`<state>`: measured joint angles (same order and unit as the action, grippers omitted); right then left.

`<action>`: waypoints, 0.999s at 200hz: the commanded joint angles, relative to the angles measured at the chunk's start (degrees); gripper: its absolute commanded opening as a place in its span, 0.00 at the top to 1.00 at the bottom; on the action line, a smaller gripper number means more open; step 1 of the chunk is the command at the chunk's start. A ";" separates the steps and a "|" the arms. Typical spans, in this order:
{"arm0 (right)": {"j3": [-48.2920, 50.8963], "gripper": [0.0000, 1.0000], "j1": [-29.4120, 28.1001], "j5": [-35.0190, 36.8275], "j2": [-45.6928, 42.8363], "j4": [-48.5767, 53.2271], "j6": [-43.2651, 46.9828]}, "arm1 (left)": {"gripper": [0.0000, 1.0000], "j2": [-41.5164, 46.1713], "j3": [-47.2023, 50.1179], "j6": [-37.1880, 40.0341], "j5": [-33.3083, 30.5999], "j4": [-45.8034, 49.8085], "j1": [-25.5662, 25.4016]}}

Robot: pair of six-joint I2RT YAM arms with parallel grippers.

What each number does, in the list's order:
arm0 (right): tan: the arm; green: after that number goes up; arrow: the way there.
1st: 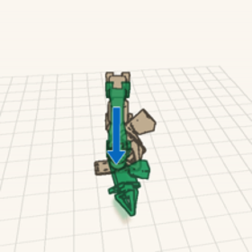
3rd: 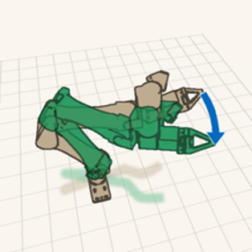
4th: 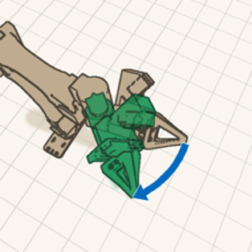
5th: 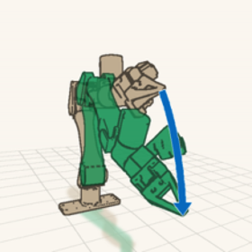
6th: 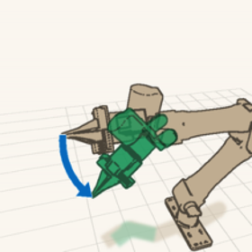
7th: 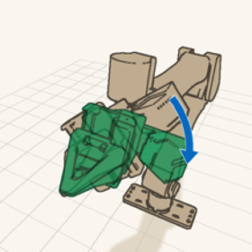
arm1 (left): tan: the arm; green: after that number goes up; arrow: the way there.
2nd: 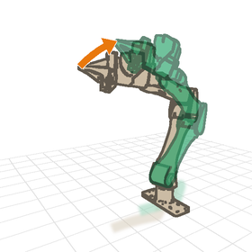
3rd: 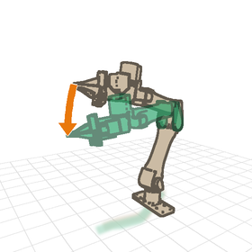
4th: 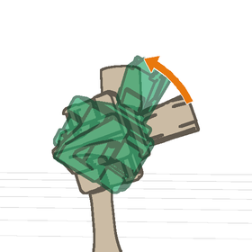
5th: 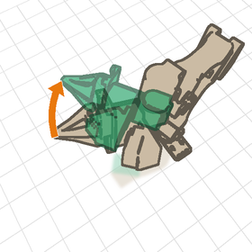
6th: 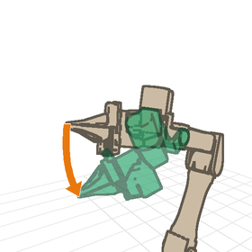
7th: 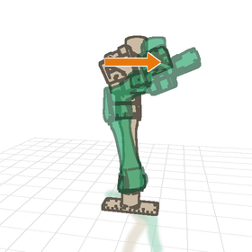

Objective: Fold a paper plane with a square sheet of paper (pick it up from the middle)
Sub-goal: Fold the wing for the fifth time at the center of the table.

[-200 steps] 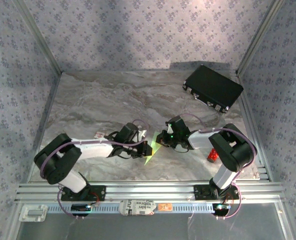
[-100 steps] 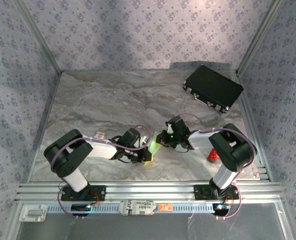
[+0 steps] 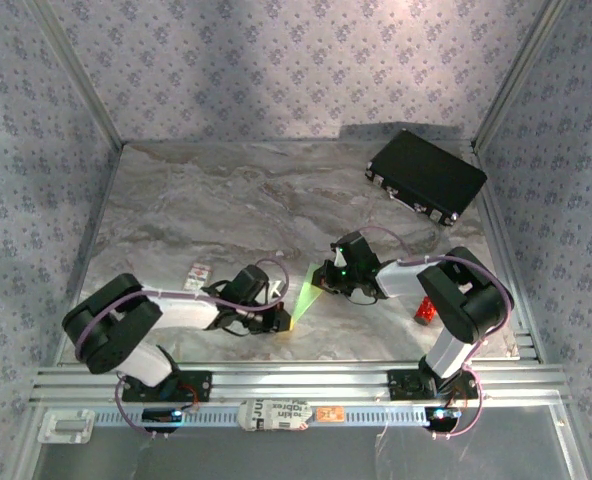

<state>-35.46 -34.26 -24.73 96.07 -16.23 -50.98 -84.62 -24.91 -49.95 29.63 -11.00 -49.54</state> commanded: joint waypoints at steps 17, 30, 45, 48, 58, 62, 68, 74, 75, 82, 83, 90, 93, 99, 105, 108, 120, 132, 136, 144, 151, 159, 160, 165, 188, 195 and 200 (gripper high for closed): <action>1.46 0.96 0.82 5.95 2.94 9.19 2.20 | 0.97 5.82 2.67 3.30 -4.70 14.90 -0.56; 1.11 0.96 0.74 5.57 2.53 9.51 2.64 | 0.98 8.11 1.19 4.26 -5.92 17.82 -0.58; 0.99 0.96 0.69 5.61 1.96 9.89 2.86 | 0.98 11.21 0.01 3.69 -7.11 17.77 -0.32; 1.01 0.96 0.69 5.65 1.86 9.81 2.85 | 0.98 11.75 -0.23 3.41 -7.31 17.34 -0.14; 0.82 0.96 0.76 5.41 1.72 9.64 3.05 | 0.97 13.07 -1.07 2.48 -8.09 15.90 0.51; 0.68 0.96 0.69 5.17 1.69 9.57 3.24 | 0.97 13.29 -1.41 2.14 -8.44 15.21 0.77; 0.42 0.96 0.70 4.82 1.70 9.66 3.50 | 0.96 13.28 -2.06 1.77 -8.78 13.90 1.28; 0.39 0.96 0.61 4.70 1.67 9.72 3.60 | 0.95 12.70 -2.67 1.37 -8.71 12.35 1.67; 0.39 0.96 0.60 4.74 1.67 9.72 3.65 | 0.95 12.54 -2.77 1.31 -8.67 12.03 1.79; 0.39 0.96 0.53 4.86 1.53 9.50 3.56 | 0.95 11.13 -3.74 0.97 -7.52 9.97 2.42; 0.44 0.96 0.57 4.87 1.60 9.52 3.50 | 0.95 10.87 -3.88 0.90 -7.32 9.70 2.55; 0.48 0.96 0.47 4.67 1.64 9.26 3.40 | 0.95 8.93 -5.21 0.58 -5.91 7.91 2.86; 0.42 0.96 0.45 4.43 1.73 9.11 3.35 | 0.95 7.95 -5.85 0.48 -5.46 7.14 2.92; 0.35 0.96 0.43 4.19 1.85 8.93 3.47 | 0.95 6.03 -7.16 0.39 -4.11 5.71 2.93; 0.23 0.96 0.43 4.04 1.86 8.93 3.52 | 0.95 4.12 -8.36 0.21 -3.04 4.25 2.84; 0.14 0.96 0.42 3.87 1.85 8.93 3.69 | 0.95 3.32 -9.00 0.20 -2.43 3.34 2.85; -0.12 0.95 0.34 3.66 1.77 9.10 4.07 | 0.95 -0.81 -10.80 0.10 -1.33 0.46 2.92; -0.44 0.95 0.33 3.81 1.74 9.68 4.22 | 0.96 -3.83 -12.67 0.73 -1.75 -0.41 2.96; -0.48 0.95 0.36 3.81 1.69 9.79 4.33 | 0.95 -4.79 -13.20 0.88 -1.84 -0.56 2.96; -0.46 0.95 0.36 3.81 1.58 9.73 4.36 | 0.96 -6.63 -14.13 0.91 -1.50 -0.97 2.96; -0.40 0.95 0.34 3.81 1.58 9.71 4.28 | 0.96 -7.91 -14.86 0.94 -0.80 -1.51 2.89; -0.37 0.95 0.38 3.81 1.65 9.64 4.16 | 0.96 -9.16 -15.36 0.91 0.00 -2.43 2.87; -0.38 0.95 0.40 3.77 1.70 9.64 4.15 | 0.96 -9.34 -15.40 0.96 0.04 -2.52 2.87; -0.41 0.95 0.46 3.66 1.85 9.59 3.98 | 0.96 -10.18 -15.62 1.06 0.25 -2.58 2.81; -0.94 0.95 0.50 3.26 2.13 9.63 4.01 | 0.97 -13.62 -16.86 3.25 0.17 0.80 2.79; -1.06 0.95 0.47 3.20 2.04 9.96 4.13 | 0.98 -14.51 -16.85 3.58 0.38 1.43 2.82; -1.16 0.95 0.59 3.15 1.87 10.15 4.20 | 0.99 -14.96 -16.55 3.71 0.47 1.51 2.82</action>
<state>-36.93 -34.26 -24.84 96.05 -13.65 -48.38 -96.99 -40.29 -48.49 28.21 -10.85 -46.81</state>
